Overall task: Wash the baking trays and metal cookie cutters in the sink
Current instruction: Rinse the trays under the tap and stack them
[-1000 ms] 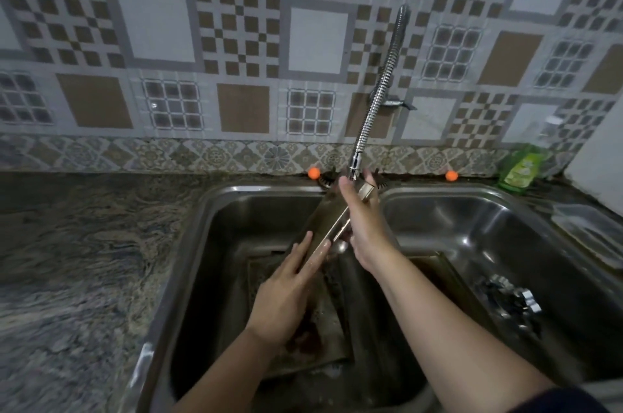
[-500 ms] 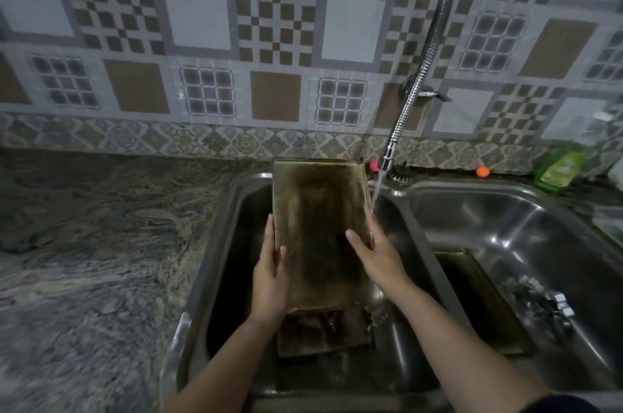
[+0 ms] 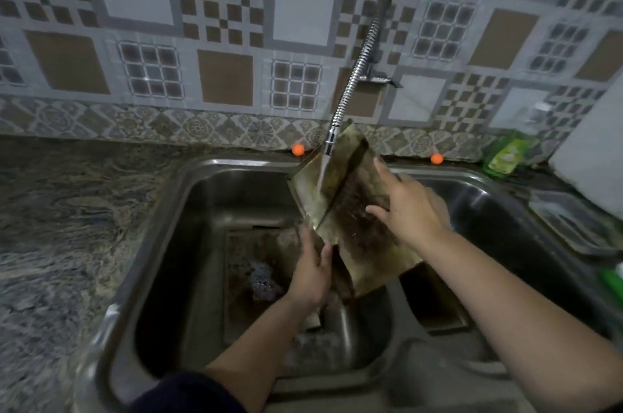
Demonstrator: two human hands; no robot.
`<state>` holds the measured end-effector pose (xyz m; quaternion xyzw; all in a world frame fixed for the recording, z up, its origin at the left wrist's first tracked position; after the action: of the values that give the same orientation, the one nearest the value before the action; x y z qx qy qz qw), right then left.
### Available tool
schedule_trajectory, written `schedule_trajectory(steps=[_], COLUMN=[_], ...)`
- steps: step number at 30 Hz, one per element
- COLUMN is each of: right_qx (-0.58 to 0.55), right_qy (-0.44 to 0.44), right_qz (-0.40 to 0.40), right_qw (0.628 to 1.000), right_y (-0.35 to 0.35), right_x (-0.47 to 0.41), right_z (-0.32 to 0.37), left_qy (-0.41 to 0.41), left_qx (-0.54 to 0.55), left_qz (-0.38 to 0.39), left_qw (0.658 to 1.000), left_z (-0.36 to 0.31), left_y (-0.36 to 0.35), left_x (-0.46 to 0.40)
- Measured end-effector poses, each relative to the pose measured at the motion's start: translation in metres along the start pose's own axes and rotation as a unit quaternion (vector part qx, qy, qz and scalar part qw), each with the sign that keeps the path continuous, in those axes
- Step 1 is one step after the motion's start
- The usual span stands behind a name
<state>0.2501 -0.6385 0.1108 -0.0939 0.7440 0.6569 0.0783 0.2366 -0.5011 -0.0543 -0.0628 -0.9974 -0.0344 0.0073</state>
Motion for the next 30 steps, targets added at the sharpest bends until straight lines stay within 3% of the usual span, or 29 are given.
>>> schedule_trajectory(steps=[3,6,9,12,15,20,23,30], right_qx=[0.047,0.054,0.04,0.037,0.011,-0.082,-0.164,-0.23], right_qy=[0.027,0.013,-0.013,-0.042,-0.059,-0.099,-0.121,-0.165], right_qz=[-0.05,-0.073,-0.06,-0.004,0.055,0.128,0.17,0.222], right_qw=[0.997,0.996,0.997,0.998,0.997,0.983,0.964,0.933], right_y=[0.024,0.03,0.018,-0.01,-0.052,-0.139,-0.189,-0.266], right_x=[0.002,0.003,0.004,0.007,0.015,0.034,0.044,0.053], right_z=[-0.029,-0.07,-0.115,-0.156,-0.186,-0.218,-0.225,-0.239], left_qy=[-0.014,-0.039,-0.028,0.002,0.013,0.017,0.026,0.027], left_qx=[-0.033,-0.143,-0.292,-0.418,-0.502,-0.547,-0.546,-0.538], left_qz=[0.023,0.05,0.043,0.101,0.1,0.064,0.043,0.026], left_qw=[0.999,0.988,0.955,0.903,0.859,0.834,0.836,0.842], left_z=[-0.008,-0.021,-0.023,-0.011,-0.003,-0.002,-0.001,0.0], left_y=[-0.035,-0.072,-0.099,-0.13,-0.142,-0.143,-0.142,-0.14], left_x=[-0.007,-0.013,-0.019,-0.017,-0.018,-0.015,-0.015,-0.02])
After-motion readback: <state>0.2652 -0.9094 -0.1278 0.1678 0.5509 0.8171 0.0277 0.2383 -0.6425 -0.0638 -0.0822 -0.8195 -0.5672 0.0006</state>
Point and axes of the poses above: each hand's wrist, its own x-axis away from the middle knuckle, its own y-axis out of the back of the hand, z = x × y, the point moved 10 cm from there along -x, towards the middle knuckle, and after that the axes turned 6 degrees about x, right-handed, at the moved point
